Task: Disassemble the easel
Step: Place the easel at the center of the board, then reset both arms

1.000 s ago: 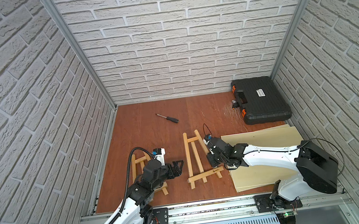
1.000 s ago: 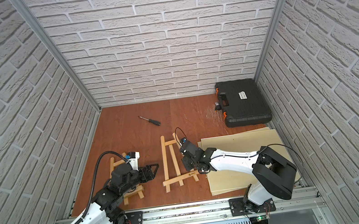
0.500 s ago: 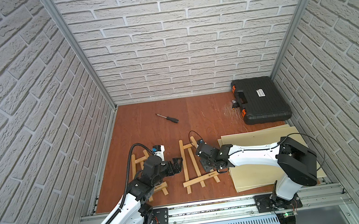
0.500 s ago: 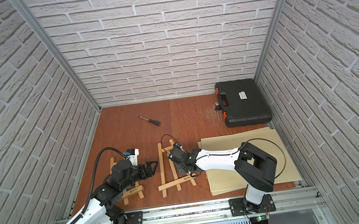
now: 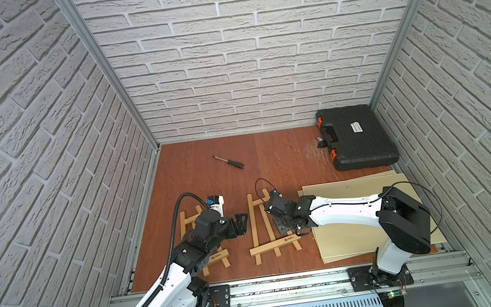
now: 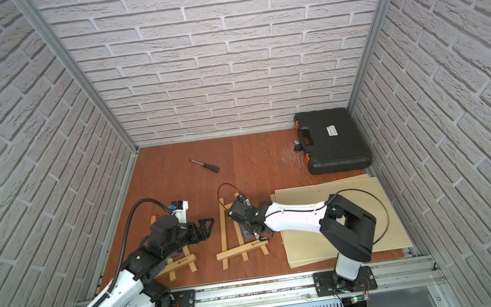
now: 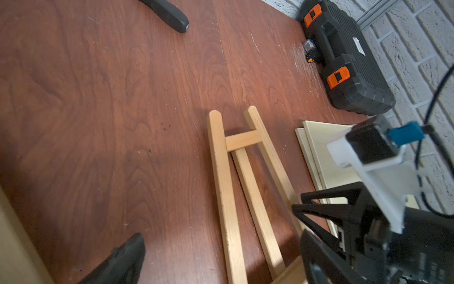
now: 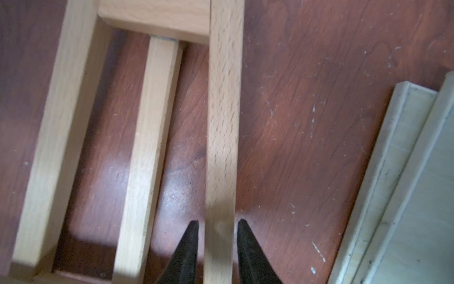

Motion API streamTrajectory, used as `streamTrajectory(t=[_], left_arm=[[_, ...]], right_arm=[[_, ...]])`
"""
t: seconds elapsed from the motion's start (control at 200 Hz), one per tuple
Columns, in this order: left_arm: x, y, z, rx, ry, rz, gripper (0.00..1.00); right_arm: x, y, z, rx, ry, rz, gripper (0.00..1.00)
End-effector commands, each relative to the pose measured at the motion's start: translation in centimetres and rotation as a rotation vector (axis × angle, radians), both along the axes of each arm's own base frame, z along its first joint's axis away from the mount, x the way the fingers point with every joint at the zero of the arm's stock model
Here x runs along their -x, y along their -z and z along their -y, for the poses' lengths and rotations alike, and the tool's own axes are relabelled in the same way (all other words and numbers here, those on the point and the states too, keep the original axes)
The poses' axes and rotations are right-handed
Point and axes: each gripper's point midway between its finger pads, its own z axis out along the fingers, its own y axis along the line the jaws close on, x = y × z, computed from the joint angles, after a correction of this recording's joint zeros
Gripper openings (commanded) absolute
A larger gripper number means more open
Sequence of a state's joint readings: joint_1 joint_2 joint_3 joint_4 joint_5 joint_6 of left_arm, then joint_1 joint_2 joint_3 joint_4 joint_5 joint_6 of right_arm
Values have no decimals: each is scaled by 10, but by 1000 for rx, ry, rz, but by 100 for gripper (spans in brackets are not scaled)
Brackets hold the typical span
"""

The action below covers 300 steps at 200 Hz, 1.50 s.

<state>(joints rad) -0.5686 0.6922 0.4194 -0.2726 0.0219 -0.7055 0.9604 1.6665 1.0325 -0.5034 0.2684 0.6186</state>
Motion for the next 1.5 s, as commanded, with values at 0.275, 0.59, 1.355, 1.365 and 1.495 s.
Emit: streamTrajectory(t=[0.275, 0.59, 1.355, 1.365, 1.495], left_arm=[[-26, -28, -54, -166, -112, 102, 98], [-55, -57, -113, -319, -291, 237, 98], [-140, -8, -196, -410, -466, 376, 98], [-140, -7, -196, -408, -466, 377, 98], [-147, 6, -197, -413, -450, 393, 98]], right_arm=[[-25, -76, 20, -54, -44, 164, 57], [-59, -123, 83, -58, -29, 308, 94], [-117, -89, 219, 15, 187, 589, 99], [-117, -89, 221, 15, 190, 591, 99], [-127, -81, 236, -8, 219, 617, 99]])
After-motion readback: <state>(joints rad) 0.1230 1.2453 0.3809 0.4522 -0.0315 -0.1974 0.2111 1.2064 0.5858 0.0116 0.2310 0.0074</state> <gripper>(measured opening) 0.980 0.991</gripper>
